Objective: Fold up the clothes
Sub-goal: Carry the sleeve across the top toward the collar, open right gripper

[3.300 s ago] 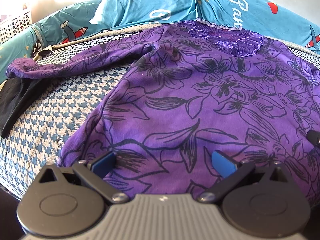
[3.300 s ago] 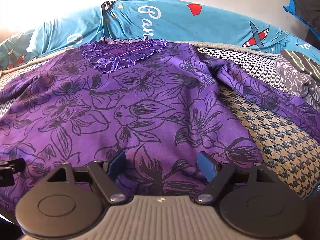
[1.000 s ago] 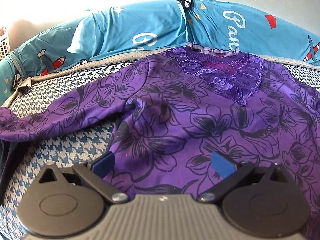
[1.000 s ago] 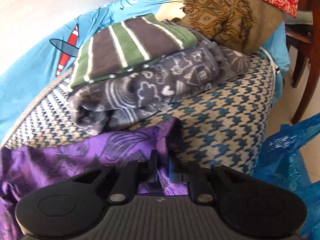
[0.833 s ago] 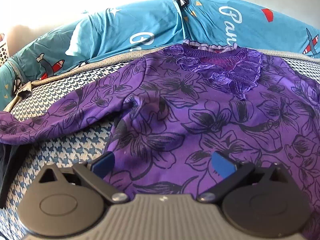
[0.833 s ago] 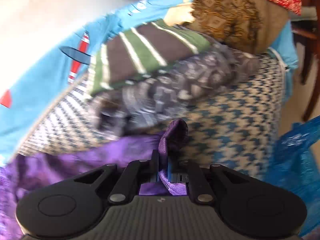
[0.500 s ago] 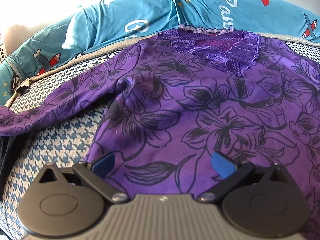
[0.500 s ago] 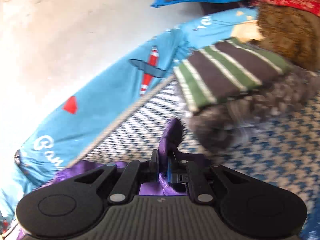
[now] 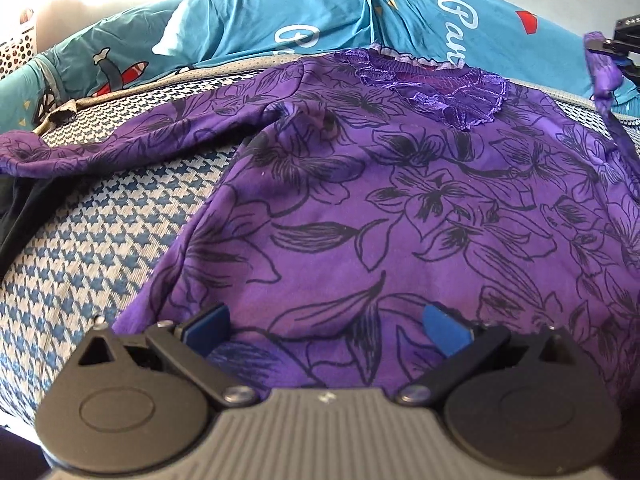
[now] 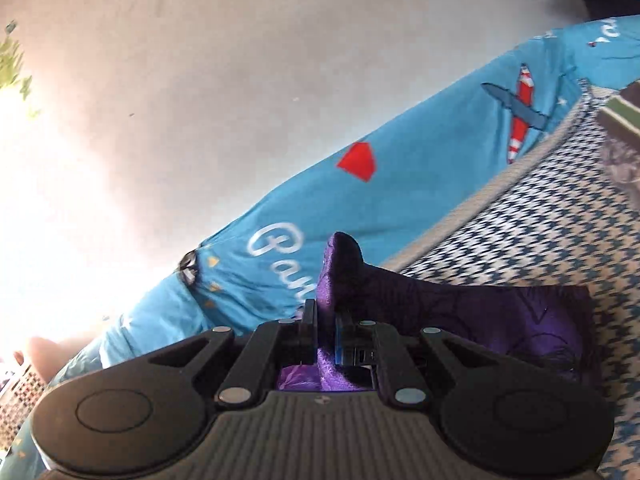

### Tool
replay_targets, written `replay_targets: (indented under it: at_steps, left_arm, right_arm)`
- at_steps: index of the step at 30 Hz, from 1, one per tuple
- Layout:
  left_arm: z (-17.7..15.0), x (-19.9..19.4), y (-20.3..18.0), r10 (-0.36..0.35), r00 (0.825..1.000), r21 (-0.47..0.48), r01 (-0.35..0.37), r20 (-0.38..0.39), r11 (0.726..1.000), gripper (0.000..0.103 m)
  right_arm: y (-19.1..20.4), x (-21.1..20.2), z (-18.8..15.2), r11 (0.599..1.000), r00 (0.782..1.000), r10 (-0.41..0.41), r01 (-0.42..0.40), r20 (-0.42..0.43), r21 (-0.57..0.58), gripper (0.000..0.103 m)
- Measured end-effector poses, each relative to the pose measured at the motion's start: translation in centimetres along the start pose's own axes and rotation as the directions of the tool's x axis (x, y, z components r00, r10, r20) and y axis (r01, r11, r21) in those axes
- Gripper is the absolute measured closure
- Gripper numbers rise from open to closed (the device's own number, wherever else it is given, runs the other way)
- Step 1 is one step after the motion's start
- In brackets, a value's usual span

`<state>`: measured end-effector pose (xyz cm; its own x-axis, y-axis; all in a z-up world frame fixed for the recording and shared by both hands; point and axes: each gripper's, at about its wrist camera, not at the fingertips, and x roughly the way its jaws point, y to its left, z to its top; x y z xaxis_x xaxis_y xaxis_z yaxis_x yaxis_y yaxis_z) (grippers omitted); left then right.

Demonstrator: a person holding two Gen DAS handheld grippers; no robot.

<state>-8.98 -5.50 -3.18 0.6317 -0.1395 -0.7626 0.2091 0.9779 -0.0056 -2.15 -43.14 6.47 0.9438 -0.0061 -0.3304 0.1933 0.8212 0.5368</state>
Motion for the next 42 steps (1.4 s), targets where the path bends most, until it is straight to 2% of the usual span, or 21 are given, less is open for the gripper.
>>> replay_targets:
  at_steps: [2,8,15,19,20,23,24,26,29,32,35,37,38,42]
  left_arm:
    - [-0.4,-0.3,0.2,0.005,1.000,-0.002,-0.005,-0.006,1.000,0.000]
    - [-1.1,-0.6,0.0,0.024,1.000,0.005,-0.024,-0.016,1.000,0.000]
    - [-1.4,-0.6,-0.1,0.029,0.999,0.002,-0.029,-0.017,1.000,0.000]
    - [-1.4,-0.6,-0.1,0.031,0.999,0.000,-0.031,-0.016,1.000,0.000]
    - [-1.5,-0.6,-0.1,0.032,0.999,0.000,-0.032,-0.014,1.000,0.000]
    - [-1.6,-0.6,-0.1,0.033,0.999,0.002,-0.033,-0.008,0.999,0.000]
    - [-1.6,-0.5,-0.2,0.034,0.999,0.003,-0.034,-0.006,0.999,0.000]
    - [-1.6,-0.5,-0.1,0.033,0.999,0.005,-0.033,-0.005,0.999,0.000]
    - [-1.5,-0.4,0.0,0.029,1.000,-0.001,-0.029,-0.006,1.000,0.000]
    - [-1.5,-0.4,0.0,0.028,1.000,-0.006,-0.028,-0.005,1.000,0.000]
    - [-1.4,-0.4,0.0,0.025,1.000,-0.014,-0.026,-0.004,1.000,0.000]
    - [-1.3,-0.4,0.1,0.021,1.000,-0.022,-0.021,-0.003,1.000,0.000]
    - [-1.3,-0.4,0.2,0.019,1.000,-0.027,-0.019,-0.003,0.999,0.000]
    - [-1.1,-0.2,0.3,0.013,1.000,-0.036,-0.013,0.000,0.999,0.000]
  right_arm:
    - [2.1,1.3,-1.6,0.997,0.998,0.046,-0.048,-0.042,-0.055,0.094]
    - [6.2,4.1,-5.7,0.979,0.982,0.089,-0.117,-0.165,-0.169,0.094]
    - [7.7,5.9,-9.3,0.955,0.961,0.052,-0.127,-0.270,-0.269,0.093]
    - [7.9,6.9,-11.7,0.934,0.923,0.027,-0.159,-0.383,-0.319,0.087]
    - [8.1,7.0,-12.2,0.926,0.910,0.022,-0.174,-0.414,-0.334,0.078]
    - [8.6,6.1,-13.0,0.900,0.878,0.082,-0.269,-0.472,-0.344,0.071]
    - [8.8,5.7,-13.2,0.887,0.871,0.094,-0.293,-0.482,-0.357,0.065]
    - [9.1,5.0,-13.5,0.861,0.858,0.116,-0.338,-0.500,-0.381,0.062]
    - [8.8,4.2,-13.2,0.841,0.860,0.107,-0.345,-0.498,-0.416,0.062]
    - [7.5,3.3,-11.4,0.849,0.894,0.087,-0.297,-0.439,-0.436,0.062]
    - [5.2,2.5,-9.0,0.880,0.932,0.027,-0.194,-0.361,-0.434,0.062]
    - [3.2,2.0,-7.5,0.901,0.948,-0.025,-0.116,-0.316,-0.418,0.062]
    - [2.2,1.7,-6.7,0.909,0.954,-0.050,-0.080,-0.296,-0.410,0.062]
    - [-0.1,0.8,-5.8,0.911,0.955,-0.080,-0.047,-0.287,-0.409,0.062]
